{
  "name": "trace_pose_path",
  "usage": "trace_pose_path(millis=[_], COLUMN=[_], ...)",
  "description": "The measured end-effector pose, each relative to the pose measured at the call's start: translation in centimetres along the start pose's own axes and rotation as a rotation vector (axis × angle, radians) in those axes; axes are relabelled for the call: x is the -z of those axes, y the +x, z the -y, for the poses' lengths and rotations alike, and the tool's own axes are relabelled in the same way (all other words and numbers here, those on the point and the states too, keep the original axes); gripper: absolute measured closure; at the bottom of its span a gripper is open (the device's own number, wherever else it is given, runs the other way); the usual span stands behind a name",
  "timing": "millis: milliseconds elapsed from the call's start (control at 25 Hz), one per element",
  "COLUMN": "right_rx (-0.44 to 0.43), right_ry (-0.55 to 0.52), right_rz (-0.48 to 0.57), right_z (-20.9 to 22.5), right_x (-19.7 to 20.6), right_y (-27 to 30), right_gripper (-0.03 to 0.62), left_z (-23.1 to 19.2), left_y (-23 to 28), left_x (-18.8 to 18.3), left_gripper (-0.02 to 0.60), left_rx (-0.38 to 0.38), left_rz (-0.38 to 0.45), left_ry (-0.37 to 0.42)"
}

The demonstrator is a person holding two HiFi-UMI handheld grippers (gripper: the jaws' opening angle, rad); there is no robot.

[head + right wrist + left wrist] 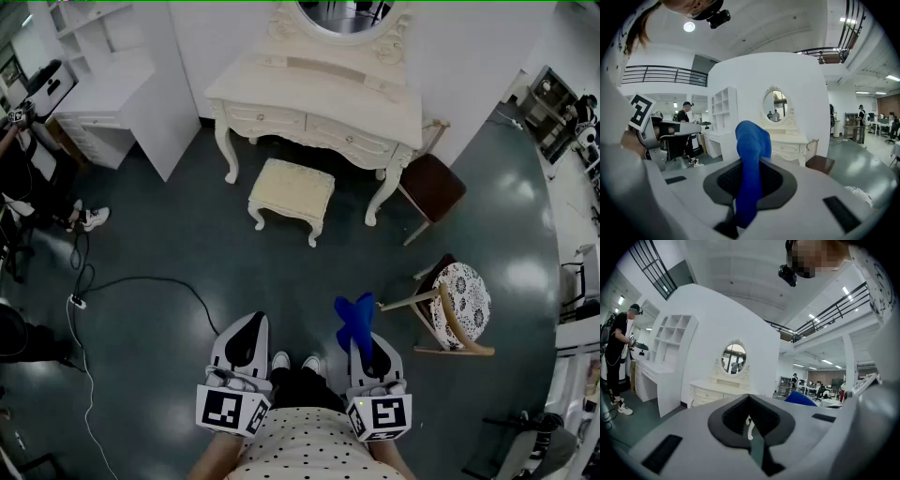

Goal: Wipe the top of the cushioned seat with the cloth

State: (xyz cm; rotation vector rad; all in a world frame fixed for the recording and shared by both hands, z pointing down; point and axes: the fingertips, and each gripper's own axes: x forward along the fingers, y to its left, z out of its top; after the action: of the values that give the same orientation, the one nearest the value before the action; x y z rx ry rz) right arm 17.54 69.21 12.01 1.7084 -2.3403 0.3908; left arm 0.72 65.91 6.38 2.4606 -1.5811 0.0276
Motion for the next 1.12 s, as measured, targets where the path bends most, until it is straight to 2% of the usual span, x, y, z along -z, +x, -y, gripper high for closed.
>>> trace_pose_path(millis=[640,840,1120], right_rx=[-0.008,-0.020,-0.032], right_ry=[-0.011,0.036,0.047], right_rz=[0.019,0.039,0.037], right_z=[-0.2,0.3,1.3], right_x=[-0.5,-0.6,0.3], right_y=[-0.3,-0.7,-1.0], right_gripper=[0.533,0.533,0.533], left_z=[0.4,0.9,1.3], left_y=[-0.4,-0.5,-0.7], left_x=[-0.6,-0.7,0.2], left_gripper=[0.589,0.589,0.589], left_rx=[0.001,-0.005,-0.030], left_rz=[0.018,0.023,0.038], left_ry=[0.012,0.019,0.014])
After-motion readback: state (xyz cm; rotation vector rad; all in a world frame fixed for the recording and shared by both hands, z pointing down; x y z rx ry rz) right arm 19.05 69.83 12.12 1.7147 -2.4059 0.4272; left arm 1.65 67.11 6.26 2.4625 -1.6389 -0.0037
